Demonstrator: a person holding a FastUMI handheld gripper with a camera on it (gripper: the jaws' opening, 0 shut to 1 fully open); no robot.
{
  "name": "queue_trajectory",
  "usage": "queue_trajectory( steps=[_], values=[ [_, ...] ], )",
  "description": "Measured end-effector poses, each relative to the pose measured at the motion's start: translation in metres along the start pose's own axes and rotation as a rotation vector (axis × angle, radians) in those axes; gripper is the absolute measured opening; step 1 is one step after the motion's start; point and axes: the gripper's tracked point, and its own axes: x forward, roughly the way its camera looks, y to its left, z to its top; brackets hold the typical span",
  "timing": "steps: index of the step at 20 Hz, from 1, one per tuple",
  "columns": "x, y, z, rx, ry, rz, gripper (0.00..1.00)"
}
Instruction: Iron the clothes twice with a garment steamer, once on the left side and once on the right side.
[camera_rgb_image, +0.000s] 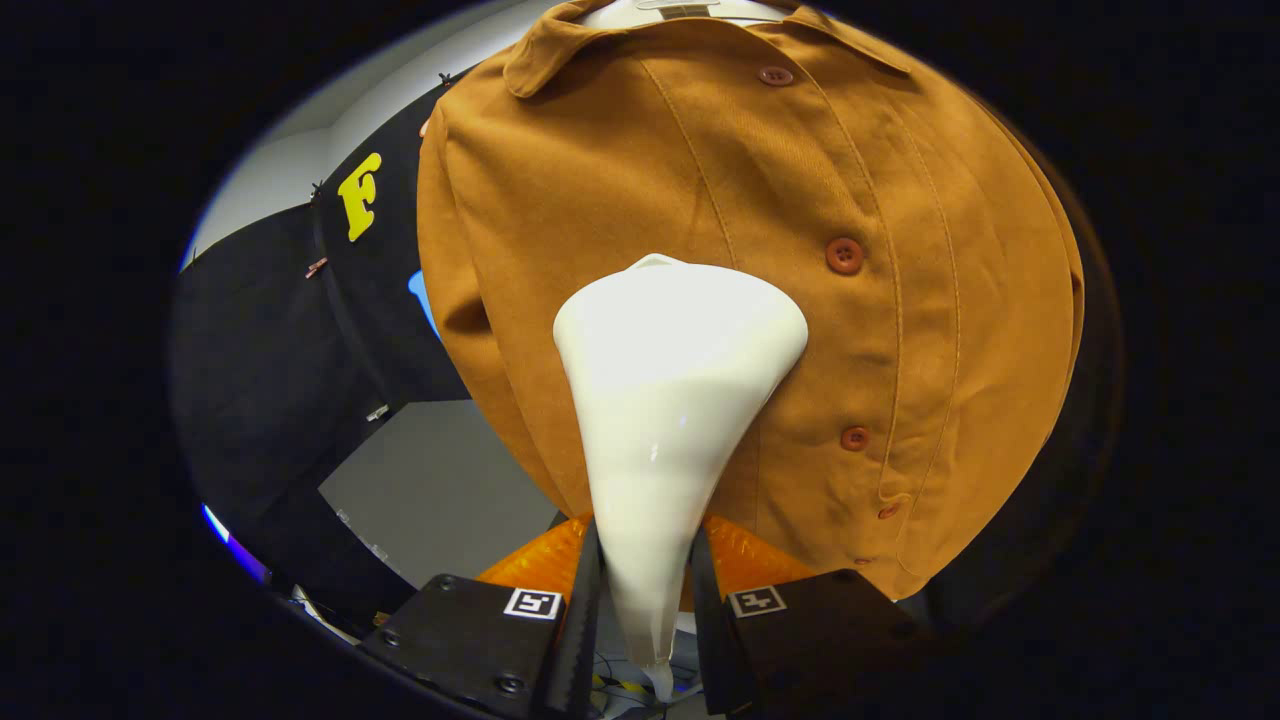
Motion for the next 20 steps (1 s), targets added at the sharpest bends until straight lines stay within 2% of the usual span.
queue_trajectory(
  steps=[14,20],
  values=[
    [0.008,-0.024,-0.082,0.087,0.181,-0.066,0.46],
    [-0.019,-0.015,-0.077,0.108,0.155,-0.07,0.46]
  ],
)
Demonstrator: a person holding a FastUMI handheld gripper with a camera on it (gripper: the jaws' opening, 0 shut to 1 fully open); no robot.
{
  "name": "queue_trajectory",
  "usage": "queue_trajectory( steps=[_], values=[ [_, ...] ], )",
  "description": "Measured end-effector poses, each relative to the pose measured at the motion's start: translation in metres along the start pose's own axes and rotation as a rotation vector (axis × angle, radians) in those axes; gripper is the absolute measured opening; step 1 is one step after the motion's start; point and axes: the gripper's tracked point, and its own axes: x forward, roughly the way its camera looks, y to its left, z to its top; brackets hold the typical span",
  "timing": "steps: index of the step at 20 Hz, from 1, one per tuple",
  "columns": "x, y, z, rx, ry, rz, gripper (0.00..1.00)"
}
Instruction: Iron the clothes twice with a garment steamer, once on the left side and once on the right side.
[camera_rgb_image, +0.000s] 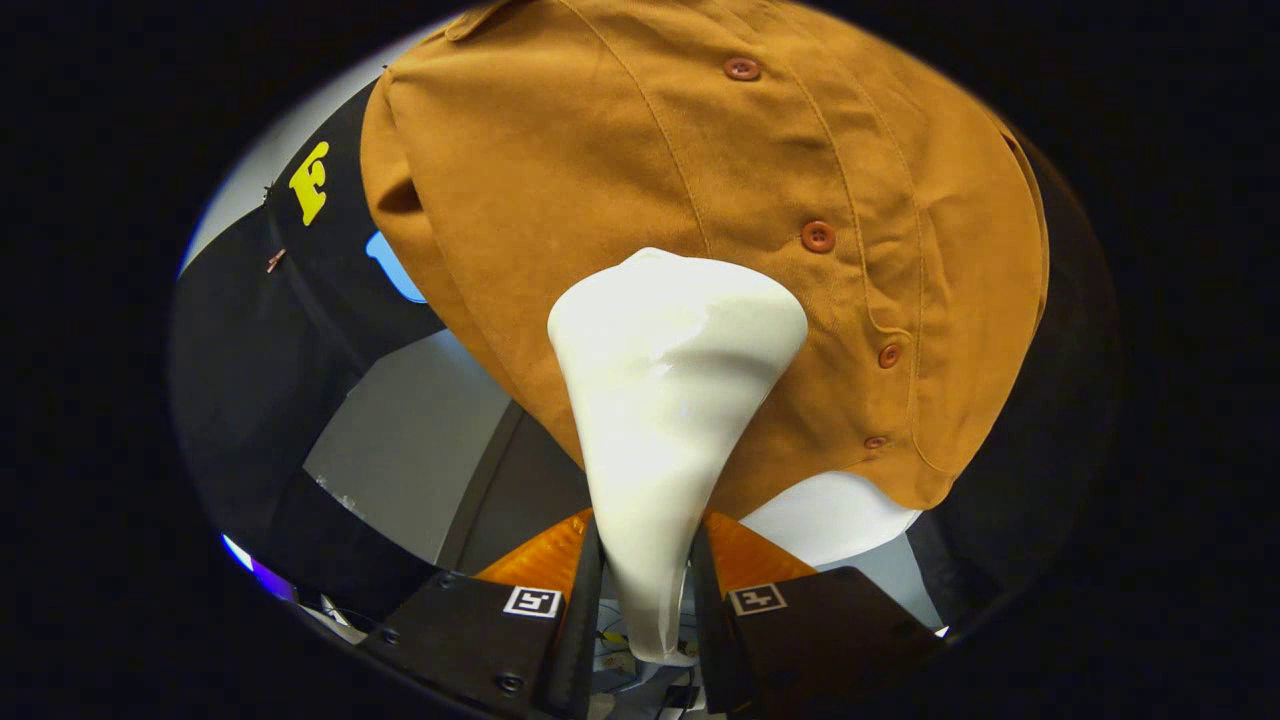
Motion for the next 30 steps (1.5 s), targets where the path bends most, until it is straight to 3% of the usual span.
queue_trajectory(
  steps=[6,14,21,30],
  values=[
    [-0.065,-0.02,0.064,-0.043,-0.207,-0.08,0.46],
    [-0.123,-0.061,0.154,-0.042,-0.394,-0.106,0.46],
    [-0.12,-0.091,0.191,-0.058,-0.412,-0.104,0.46],
    [-0.078,-0.118,0.169,-0.025,-0.314,-0.057,0.46]
  ],
)
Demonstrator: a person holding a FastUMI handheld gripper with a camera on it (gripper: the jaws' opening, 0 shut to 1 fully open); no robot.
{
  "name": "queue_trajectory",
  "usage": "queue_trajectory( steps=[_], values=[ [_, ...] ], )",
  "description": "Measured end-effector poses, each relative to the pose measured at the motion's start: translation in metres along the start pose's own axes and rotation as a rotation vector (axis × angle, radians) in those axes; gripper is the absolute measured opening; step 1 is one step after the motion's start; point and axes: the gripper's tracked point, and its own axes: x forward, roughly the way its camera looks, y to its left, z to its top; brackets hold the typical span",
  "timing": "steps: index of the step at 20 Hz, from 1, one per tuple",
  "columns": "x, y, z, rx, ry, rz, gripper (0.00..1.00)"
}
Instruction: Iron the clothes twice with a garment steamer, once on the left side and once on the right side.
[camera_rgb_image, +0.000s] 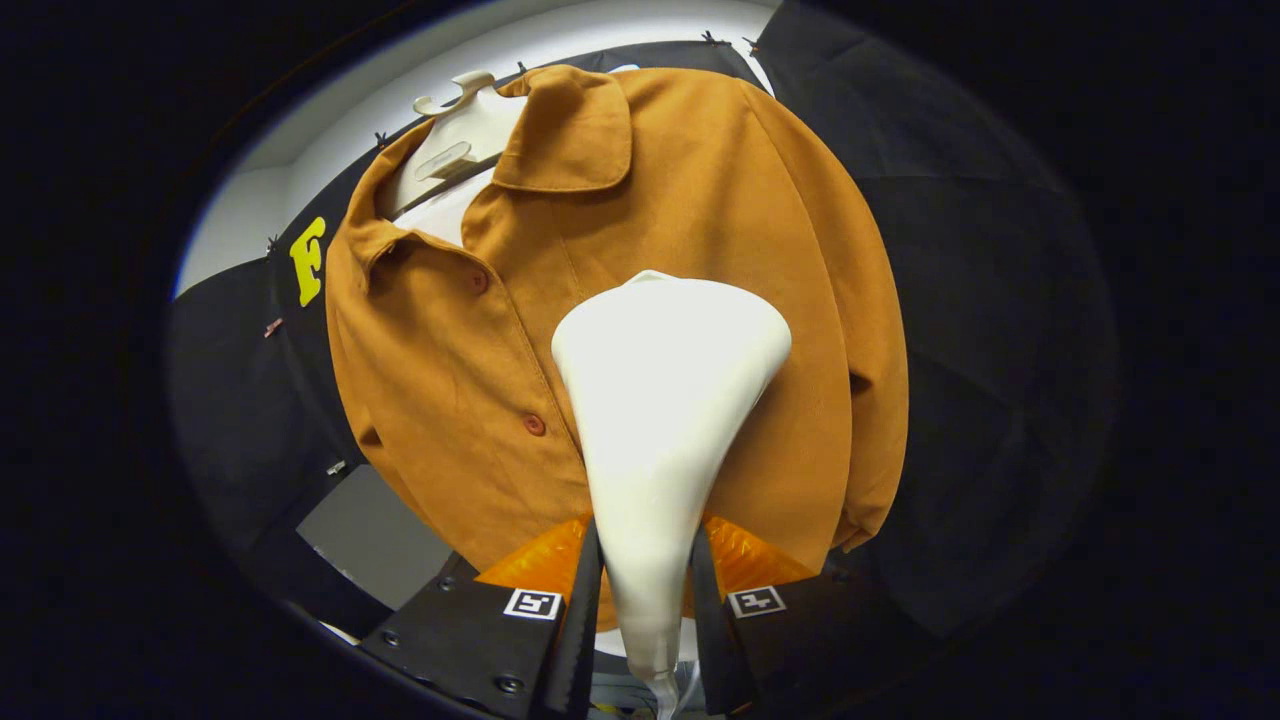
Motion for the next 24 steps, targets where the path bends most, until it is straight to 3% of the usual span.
queue_trajectory(
  steps=[20,24],
  values=[
    [0.025,-0.06,-0.142,0.15,0.296,-0.146,0.46],
    [0.016,-0.061,-0.15,0.178,0.302,-0.188,0.46]
  ],
)
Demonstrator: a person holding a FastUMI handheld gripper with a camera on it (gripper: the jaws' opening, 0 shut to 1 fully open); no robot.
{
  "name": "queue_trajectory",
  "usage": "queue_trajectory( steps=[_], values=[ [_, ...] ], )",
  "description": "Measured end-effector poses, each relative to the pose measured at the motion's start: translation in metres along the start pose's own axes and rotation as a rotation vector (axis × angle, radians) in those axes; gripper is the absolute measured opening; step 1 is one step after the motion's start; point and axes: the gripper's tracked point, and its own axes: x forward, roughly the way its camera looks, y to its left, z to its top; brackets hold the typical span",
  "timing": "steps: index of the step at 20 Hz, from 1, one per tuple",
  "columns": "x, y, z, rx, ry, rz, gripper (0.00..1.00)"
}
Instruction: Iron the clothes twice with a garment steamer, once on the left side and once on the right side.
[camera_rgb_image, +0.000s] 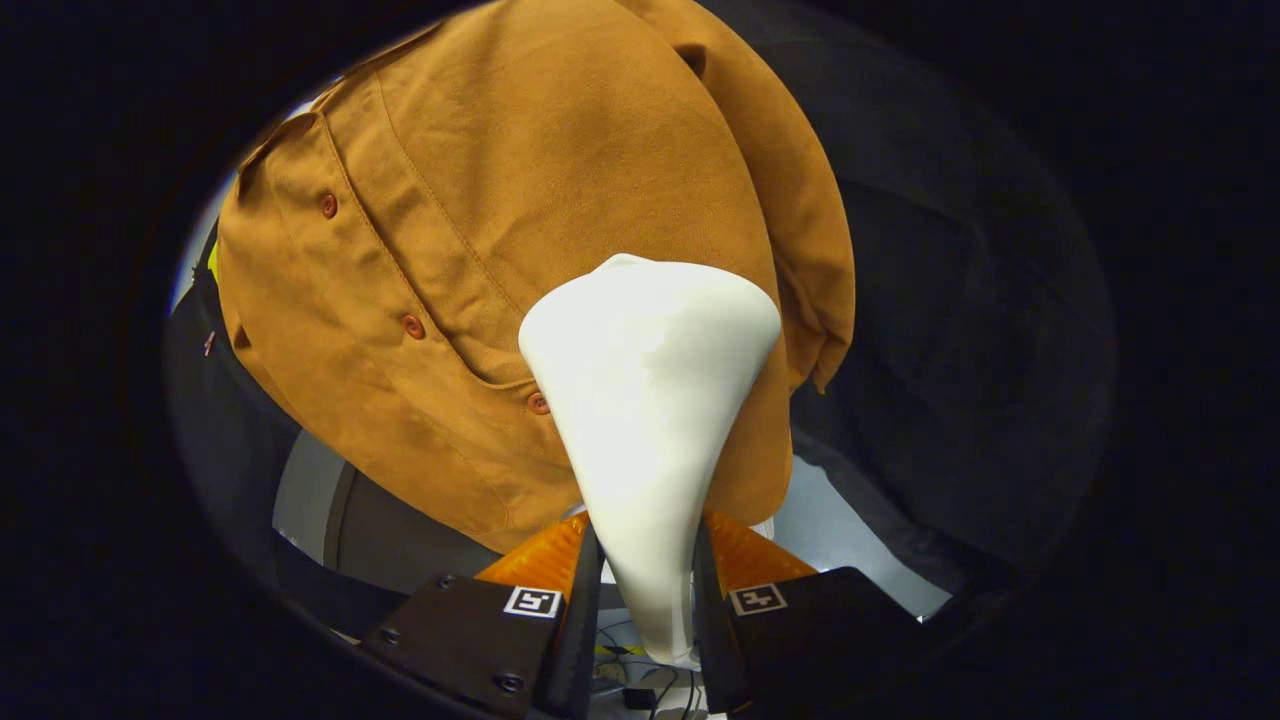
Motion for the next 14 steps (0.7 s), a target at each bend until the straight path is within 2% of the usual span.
queue_trajectory(
  steps=[5,14],
  values=[
    [-0.044,0.025,0.017,-0.016,-0.119,-0.011,0.46],
    [-0.141,0.174,0.051,-0.165,-0.376,0.064,0.46]
  ],
)
